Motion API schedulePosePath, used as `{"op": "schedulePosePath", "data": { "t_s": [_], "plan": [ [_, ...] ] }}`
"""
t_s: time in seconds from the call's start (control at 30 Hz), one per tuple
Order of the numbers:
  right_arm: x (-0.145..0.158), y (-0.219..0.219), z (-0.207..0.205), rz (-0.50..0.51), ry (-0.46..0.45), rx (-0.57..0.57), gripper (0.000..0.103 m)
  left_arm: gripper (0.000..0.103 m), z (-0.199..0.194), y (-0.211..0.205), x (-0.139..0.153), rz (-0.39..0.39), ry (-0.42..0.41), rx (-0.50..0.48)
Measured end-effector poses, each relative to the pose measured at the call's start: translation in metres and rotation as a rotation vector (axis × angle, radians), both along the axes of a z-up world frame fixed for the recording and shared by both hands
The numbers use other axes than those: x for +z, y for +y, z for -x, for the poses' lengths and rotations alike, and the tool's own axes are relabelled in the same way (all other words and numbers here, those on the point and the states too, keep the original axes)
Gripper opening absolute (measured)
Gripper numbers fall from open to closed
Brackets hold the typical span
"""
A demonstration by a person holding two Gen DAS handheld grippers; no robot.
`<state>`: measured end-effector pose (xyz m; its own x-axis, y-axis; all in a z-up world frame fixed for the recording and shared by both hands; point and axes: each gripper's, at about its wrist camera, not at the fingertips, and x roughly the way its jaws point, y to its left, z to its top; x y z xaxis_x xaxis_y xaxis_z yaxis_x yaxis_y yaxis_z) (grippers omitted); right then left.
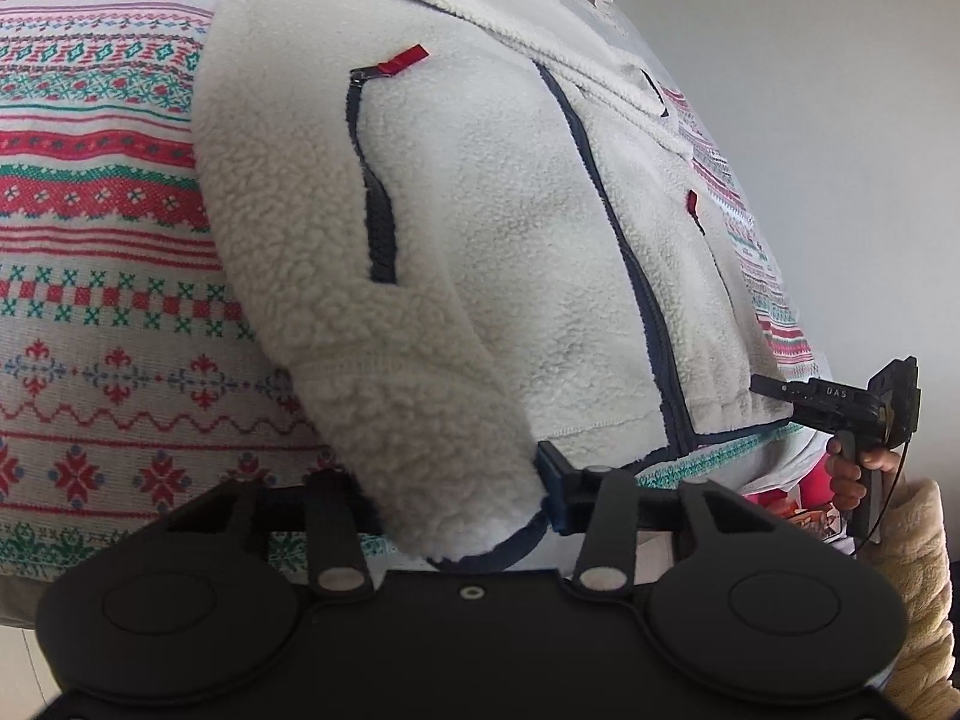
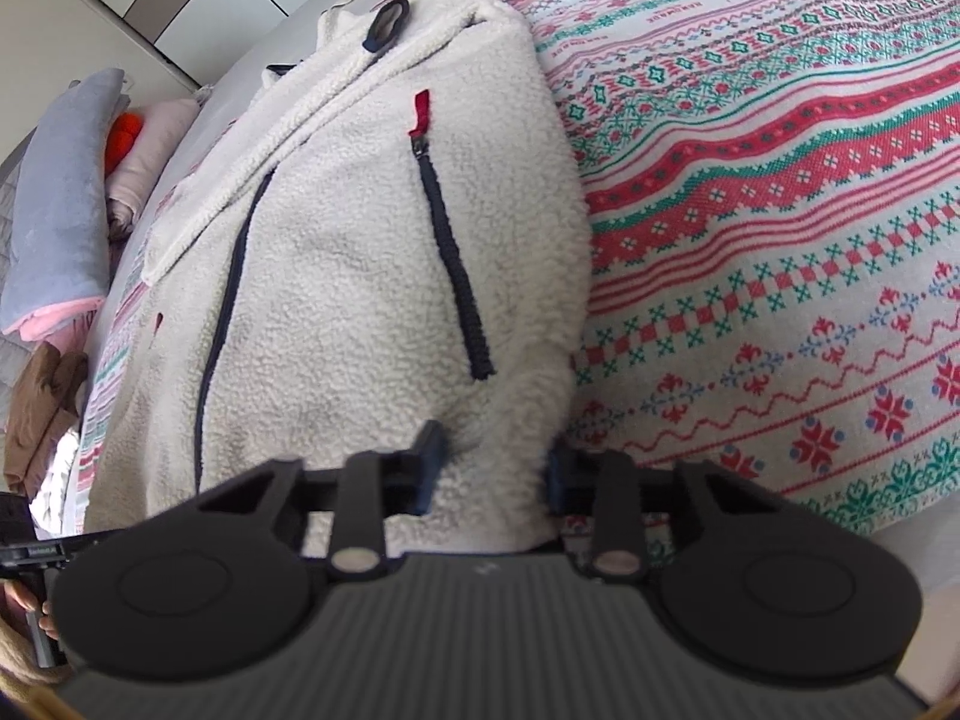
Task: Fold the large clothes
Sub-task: 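Grasp the jacket hem with the left gripper while the right gripper grasps the hem too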
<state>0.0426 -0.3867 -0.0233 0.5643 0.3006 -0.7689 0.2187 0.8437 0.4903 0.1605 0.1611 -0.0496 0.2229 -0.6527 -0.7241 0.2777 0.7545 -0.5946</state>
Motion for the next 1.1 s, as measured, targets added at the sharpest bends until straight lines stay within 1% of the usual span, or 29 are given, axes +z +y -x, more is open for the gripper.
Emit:
{"op": "schedulePosePath", "data": {
  "t_s": [0.03, 0.1, 0.3, 0.37, 0.53, 0.7, 0.87, 1.0, 1.1],
  "plan": [
    [0.0, -0.001, 0.0, -0.005, 0.0, -0.003, 0.021, 0.036, -0.001, -0.002, 0.0, 0.002, 0.001, 0.005],
    [0.001, 0.0, 0.0, 0.005, -0.006, -0.009, 0.015, 0.032, 0.001, -0.003, 0.002, -0.001, -0.009, 0.016],
    [0.011, 0.005, 0.002, 0.031, -0.059, -0.026, 0.012, 0.026, 0.006, -0.005, 0.016, 0.014, -0.092, 0.047],
    [0.016, 0.006, 0.005, 0.015, -0.098, -0.034, 0.012, 0.026, 0.007, -0.004, 0.023, 0.034, -0.126, 0.065],
    [0.035, 0.008, 0.012, -0.043, -0.231, -0.05, 0.011, 0.024, 0.009, 0.001, 0.045, 0.091, -0.215, 0.125],
    [0.052, 0.009, 0.013, -0.092, -0.335, -0.075, 0.011, 0.023, 0.012, 0.003, 0.069, 0.13, -0.305, 0.195],
    [0.068, -0.005, 0.02, -0.156, -0.411, -0.129, 0.011, 0.022, 0.014, 0.01, 0.088, 0.168, -0.338, 0.275],
    [0.077, -0.012, 0.03, -0.205, -0.456, -0.162, 0.01, 0.022, 0.023, 0.012, 0.104, 0.183, -0.387, 0.29],
    [0.085, -0.009, 0.037, -0.207, -0.471, -0.151, 0.01, 0.021, 0.036, 0.013, 0.114, 0.2, -0.423, 0.297]
  ]
}}
